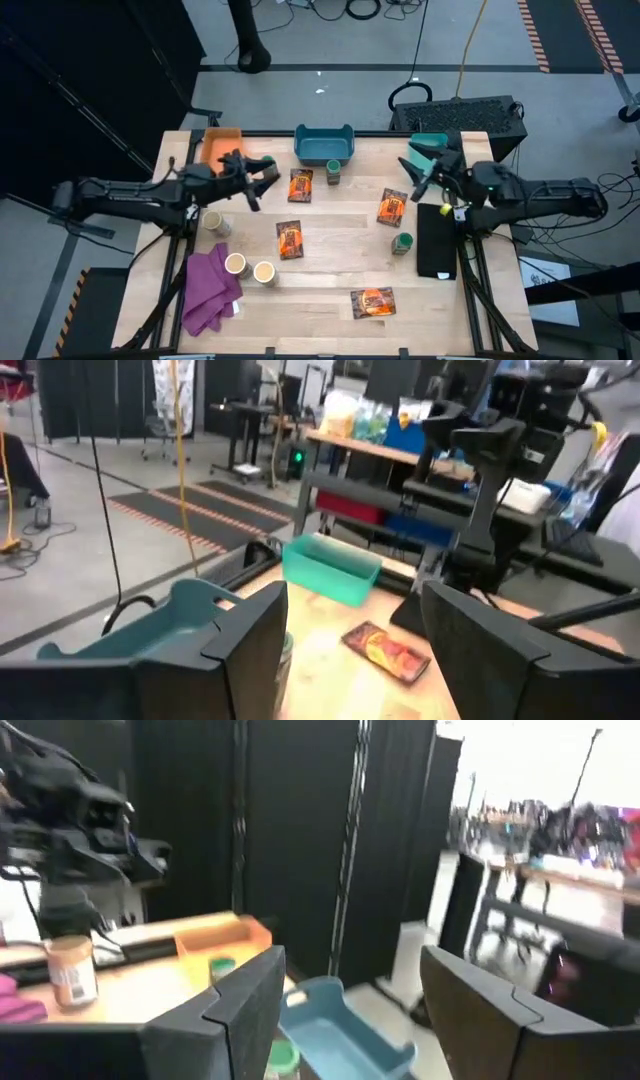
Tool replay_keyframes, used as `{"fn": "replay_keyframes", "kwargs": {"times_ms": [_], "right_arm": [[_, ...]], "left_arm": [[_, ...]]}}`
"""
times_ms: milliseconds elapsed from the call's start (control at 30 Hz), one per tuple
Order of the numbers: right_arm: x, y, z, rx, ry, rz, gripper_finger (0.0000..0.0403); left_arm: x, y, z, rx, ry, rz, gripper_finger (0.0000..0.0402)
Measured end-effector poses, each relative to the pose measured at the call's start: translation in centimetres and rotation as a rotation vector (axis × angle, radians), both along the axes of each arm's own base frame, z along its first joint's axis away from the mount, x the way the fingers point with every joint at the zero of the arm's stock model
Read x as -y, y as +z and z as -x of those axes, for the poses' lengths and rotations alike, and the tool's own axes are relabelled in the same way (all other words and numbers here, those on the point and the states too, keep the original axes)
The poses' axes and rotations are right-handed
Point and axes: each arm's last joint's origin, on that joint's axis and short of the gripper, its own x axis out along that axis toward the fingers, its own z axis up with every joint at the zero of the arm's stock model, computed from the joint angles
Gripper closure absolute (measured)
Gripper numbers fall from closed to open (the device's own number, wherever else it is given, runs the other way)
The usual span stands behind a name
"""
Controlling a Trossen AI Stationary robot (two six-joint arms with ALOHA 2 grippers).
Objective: Sort spices by type
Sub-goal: Put the orange seasoning into the dark blue bin
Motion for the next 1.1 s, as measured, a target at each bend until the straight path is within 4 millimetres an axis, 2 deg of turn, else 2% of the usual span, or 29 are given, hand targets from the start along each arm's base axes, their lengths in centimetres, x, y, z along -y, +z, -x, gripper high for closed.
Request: {"fn": "replay_keyframes", "kwargs": {"times_ms": [200,600,767,967,1100], "right_arm": [[0.9,-0.4,-1.1,-0.075,-0.036,-0.090,0.0186],[1.3,-1.3,-1.8,-0.160,-0.045,-0.127,0.0186],[1.3,-1.3,-1.9,-0.153,-0.046,-0.138,0.0186],[1.3,-1.3,-1.9,-0.063,-0.061,-0.251,0.0186],[1.3,-1.3,-1.9,-0.044,-0.069,-0.274,0.0186]], "left_arm": [[-0.2,-0.4,-1.4,-0.122,-0.001,0.014,0.0165],[-0.1,-0.6,-1.6,-0.127,-0.005,0.020,0.0165],[-0.2,-0.6,-1.6,-0.126,-0.004,0.019,0.0165],[-0.8,-0.4,-1.4,-0.124,0.145,-0.015,0.0165],[-1.0,-0.5,-1.3,-0.121,0.166,0.007,0.0165]]}}
